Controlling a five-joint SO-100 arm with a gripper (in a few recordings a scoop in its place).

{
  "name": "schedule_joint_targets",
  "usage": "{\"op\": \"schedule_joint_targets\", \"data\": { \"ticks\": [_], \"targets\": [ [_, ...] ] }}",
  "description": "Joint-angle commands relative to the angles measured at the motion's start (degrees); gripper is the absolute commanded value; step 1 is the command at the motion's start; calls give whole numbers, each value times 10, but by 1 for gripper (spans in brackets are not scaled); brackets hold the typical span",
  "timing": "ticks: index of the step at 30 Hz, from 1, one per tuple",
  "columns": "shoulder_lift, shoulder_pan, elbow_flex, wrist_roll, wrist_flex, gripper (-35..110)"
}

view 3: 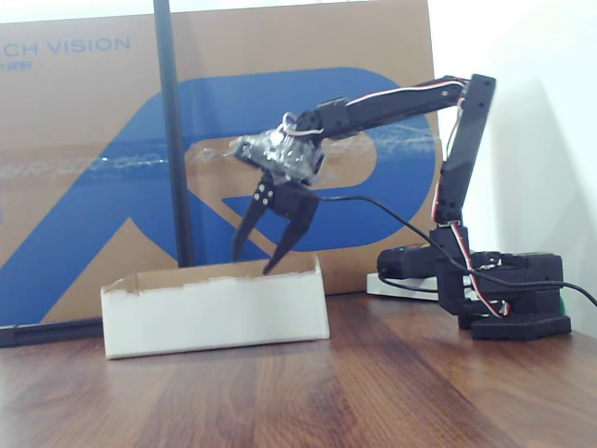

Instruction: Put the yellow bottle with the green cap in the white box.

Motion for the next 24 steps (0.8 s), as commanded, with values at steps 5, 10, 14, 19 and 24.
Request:
{"op": "schedule_joint_targets", "data": {
  "ticks": [5, 10, 14, 19, 24],
  "targets": [
    [75, -9, 11, 10, 10, 12],
    [124, -65, 18, 24, 53, 0],
    [178, -128, 50, 40, 74, 0],
    [313, -205, 163, 66, 80, 0],
    [494, -250, 297, 97, 76, 0]
  ]
}}
